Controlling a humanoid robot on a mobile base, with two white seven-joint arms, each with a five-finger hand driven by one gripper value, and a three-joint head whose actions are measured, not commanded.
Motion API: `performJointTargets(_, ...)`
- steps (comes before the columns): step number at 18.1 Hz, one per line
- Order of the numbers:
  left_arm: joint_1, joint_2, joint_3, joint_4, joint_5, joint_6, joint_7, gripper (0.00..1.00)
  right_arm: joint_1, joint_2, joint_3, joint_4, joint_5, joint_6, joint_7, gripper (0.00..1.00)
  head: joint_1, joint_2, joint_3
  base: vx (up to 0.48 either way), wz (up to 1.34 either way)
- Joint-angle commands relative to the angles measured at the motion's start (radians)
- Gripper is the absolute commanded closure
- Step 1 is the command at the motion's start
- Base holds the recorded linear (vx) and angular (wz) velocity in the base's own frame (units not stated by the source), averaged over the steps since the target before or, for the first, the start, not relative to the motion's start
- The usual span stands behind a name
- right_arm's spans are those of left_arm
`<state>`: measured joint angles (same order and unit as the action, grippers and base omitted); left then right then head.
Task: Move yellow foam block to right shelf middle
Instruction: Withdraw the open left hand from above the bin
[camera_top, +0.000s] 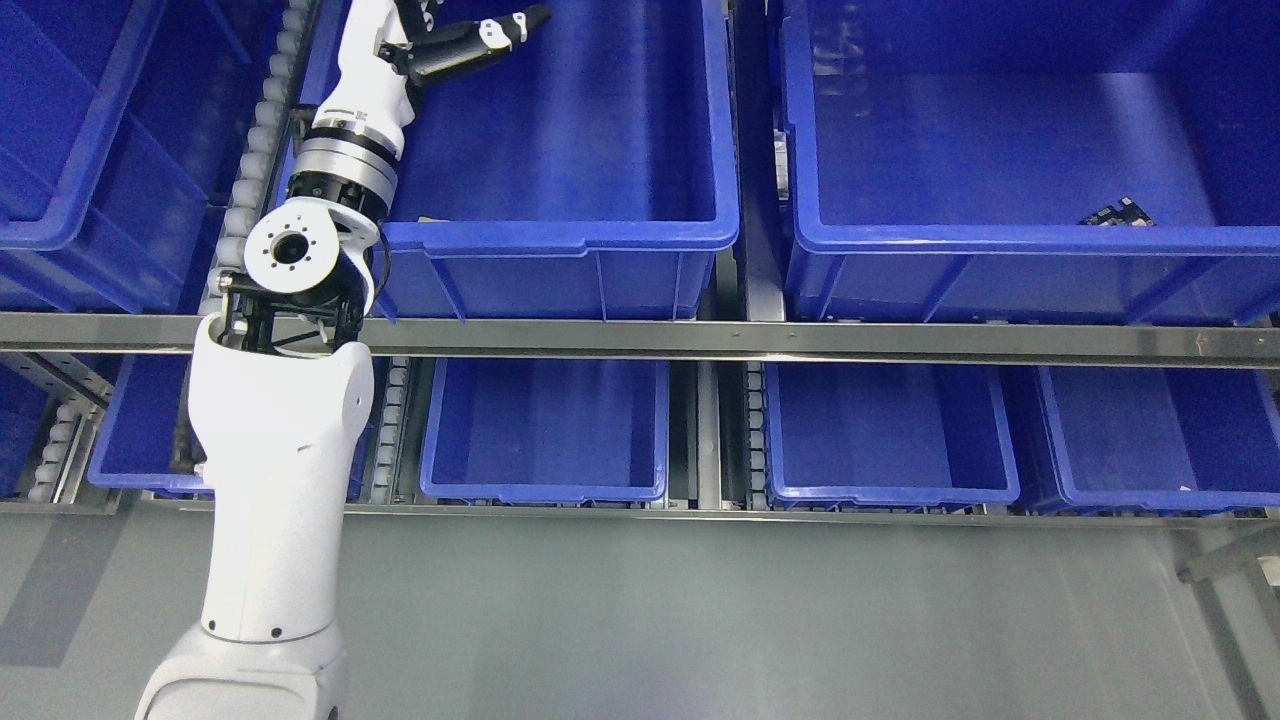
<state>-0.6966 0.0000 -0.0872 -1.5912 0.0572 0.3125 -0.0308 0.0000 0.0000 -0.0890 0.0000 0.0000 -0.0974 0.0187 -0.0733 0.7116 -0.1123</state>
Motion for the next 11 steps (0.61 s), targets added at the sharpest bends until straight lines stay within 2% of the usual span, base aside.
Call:
performJointTargets(1, 0.031, 0.017, 0.066, -0.128, -0.010, 0.000, 0.006, 0.00, -0.003, -0.017, 0.000, -0.017, 0.000, 0.001, 0.000, 0.00, 0.0000, 0.000, 0.000, 0.000, 0.00)
performJointTargets(11, 0.031, 0.017, 0.066, -0.128, -0.010, 0.002, 0.002, 0.00, -0.002, -0.017, 0.000, -0.017, 0.000, 0.001, 0.000, 0.00, 0.0000, 0.000, 0.000, 0.000, 0.00)
